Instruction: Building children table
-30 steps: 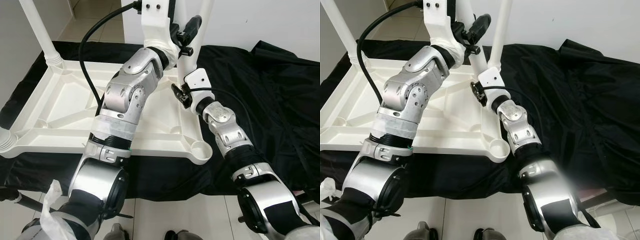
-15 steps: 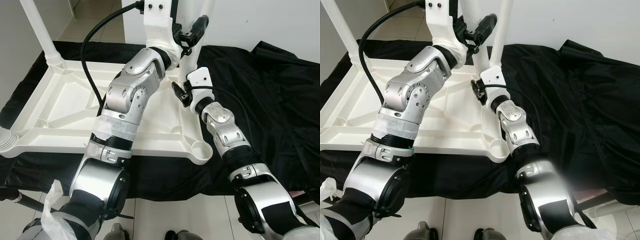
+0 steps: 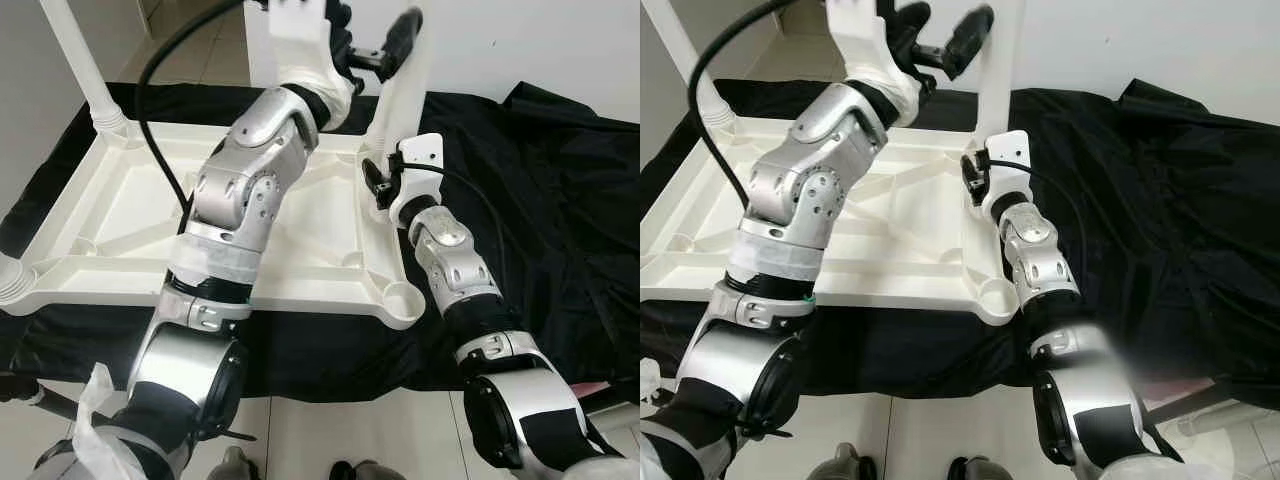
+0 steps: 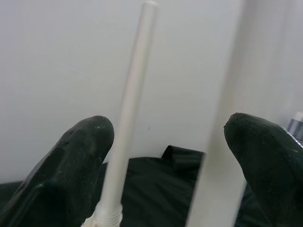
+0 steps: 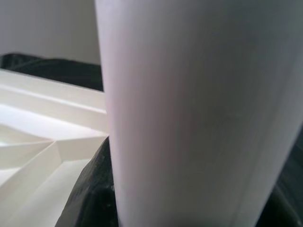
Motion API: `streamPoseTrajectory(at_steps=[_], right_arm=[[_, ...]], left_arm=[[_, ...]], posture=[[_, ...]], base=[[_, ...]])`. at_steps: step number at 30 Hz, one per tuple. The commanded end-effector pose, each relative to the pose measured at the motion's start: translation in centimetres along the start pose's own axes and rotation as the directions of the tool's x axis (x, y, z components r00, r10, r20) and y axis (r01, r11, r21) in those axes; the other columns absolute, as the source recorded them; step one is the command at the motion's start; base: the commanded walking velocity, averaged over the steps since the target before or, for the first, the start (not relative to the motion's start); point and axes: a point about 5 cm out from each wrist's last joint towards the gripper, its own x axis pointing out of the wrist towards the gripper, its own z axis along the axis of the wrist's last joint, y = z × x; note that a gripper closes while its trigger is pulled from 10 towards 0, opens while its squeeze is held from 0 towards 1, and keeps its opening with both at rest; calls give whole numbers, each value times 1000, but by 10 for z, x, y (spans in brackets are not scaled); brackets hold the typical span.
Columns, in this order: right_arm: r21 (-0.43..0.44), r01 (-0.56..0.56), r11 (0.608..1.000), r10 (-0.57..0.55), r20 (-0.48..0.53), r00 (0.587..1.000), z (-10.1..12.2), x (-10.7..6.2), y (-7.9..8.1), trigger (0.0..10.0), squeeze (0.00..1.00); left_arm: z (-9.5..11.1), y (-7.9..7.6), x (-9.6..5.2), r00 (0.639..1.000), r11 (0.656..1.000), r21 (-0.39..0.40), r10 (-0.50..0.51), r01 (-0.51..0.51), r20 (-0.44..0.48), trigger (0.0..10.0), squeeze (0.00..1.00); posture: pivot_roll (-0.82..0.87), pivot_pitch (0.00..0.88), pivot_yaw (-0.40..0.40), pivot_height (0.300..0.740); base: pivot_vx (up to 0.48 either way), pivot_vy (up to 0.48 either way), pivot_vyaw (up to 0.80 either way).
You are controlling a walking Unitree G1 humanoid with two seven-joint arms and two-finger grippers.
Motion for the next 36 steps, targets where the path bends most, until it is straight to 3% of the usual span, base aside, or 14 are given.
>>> streamPoseTrajectory(at_steps=[1,5,15,20,30,36], right_arm=[[44,30,999,-31,34,999,2,-4,-4,10000,0],[117,42,992,-51,74,996,2,-17,-3,10000,0],[138,53,989,-69,114,991,5,-28,-1,10000,0],[153,78,985,-97,119,988,6,-39,-2,10000,0],[164,67,984,-89,135,987,6,-51,2,10000,0],[155,37,987,-61,148,987,6,-59,6,10000,0]], left_arm=[[0,-2,-5,992,992,7,-127,127,8,10000,0],[-9,18,-23,998,994,99,-55,56,-20,10000,0],[-21,41,-41,995,986,160,60,-47,-77,10000,0],[-35,53,-59,985,975,214,94,-62,-144,10000,0],[-43,54,-78,981,969,244,76,-31,-177,10000,0],[-54,41,-98,960,964,226,-78,141,-268,10000,0]], posture=[[-26,78,-18,740],[-24,90,-22,740],[-33,93,-17,740],[-39,89,-17,740],[-34,67,-12,740],[-21,79,-23,740]], base=[[0,0,0],[0,0,0],[0,0,0],[0,0,0],[0,0,0],[0,0,0]])
